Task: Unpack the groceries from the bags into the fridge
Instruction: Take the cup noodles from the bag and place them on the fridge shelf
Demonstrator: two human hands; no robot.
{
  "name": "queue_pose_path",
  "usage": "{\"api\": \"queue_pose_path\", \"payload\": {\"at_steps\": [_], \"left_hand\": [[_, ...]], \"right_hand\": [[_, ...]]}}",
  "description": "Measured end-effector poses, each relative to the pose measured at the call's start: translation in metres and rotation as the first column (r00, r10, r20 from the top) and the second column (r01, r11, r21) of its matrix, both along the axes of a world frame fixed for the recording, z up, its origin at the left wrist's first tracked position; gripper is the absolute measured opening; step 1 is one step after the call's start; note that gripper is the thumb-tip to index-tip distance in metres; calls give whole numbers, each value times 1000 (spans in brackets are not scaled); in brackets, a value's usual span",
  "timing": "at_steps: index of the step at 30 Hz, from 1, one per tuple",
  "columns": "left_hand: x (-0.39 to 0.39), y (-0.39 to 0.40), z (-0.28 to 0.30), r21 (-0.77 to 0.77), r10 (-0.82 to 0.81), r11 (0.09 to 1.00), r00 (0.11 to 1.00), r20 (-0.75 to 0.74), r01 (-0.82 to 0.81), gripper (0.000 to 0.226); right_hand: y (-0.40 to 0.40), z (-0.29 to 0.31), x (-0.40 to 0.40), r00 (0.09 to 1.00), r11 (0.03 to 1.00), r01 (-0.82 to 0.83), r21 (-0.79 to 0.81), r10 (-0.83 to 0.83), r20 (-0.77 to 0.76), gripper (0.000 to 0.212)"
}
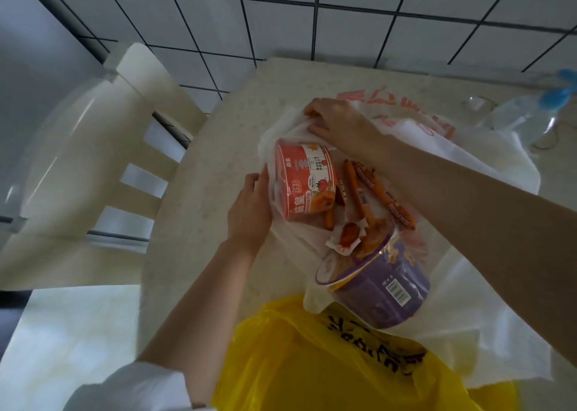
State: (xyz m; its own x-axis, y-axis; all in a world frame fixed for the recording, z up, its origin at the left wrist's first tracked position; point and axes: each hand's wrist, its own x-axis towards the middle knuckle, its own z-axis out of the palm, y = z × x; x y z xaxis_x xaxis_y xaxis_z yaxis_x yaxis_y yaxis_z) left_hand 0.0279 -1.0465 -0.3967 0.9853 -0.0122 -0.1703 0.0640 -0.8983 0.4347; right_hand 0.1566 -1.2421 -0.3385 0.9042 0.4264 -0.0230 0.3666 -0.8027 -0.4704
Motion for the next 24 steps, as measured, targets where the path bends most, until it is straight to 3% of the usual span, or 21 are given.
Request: {"api": "queue_pose_path", "payload": {"at_steps": [3,5,10,13,16,18,21,24], "left_hand": [[13,13,7,-67,-56,996,996,-66,52,49],[22,25,20,-26,-104,994,992,-66,103,53],[38,23,71,117,-286,957,933,219,266,73],[48,8,85,365,-615,775,746,254,515,85],[50,-12,95,523,-848,485,522,87,701,89],[49,-23,97,568,-886,346,459,-65,747,85],[51,-32,96,632,-903,237,407,-137,738,72],[52,-33,98,625,-901,236,408,-145,744,67]], "right_hand": [[-6,12,-9,983,975,178,135,-168,-78,22],[-12,32,-23,955,930,294,222,-276,-107,26],[-31,81,-81,955,952,289,104,-279,-105,28],[-31,86,-122,936,936,347,55,-342,-82,19],[-28,88,-172,869,893,415,-172,-445,-216,45],[-27,80,-198,788,838,415,-354,-526,-321,64],[-21,68,-221,647,767,480,-426,-638,-418,85],[-13,60,-238,568,745,572,-342,-661,-491,92]]}}
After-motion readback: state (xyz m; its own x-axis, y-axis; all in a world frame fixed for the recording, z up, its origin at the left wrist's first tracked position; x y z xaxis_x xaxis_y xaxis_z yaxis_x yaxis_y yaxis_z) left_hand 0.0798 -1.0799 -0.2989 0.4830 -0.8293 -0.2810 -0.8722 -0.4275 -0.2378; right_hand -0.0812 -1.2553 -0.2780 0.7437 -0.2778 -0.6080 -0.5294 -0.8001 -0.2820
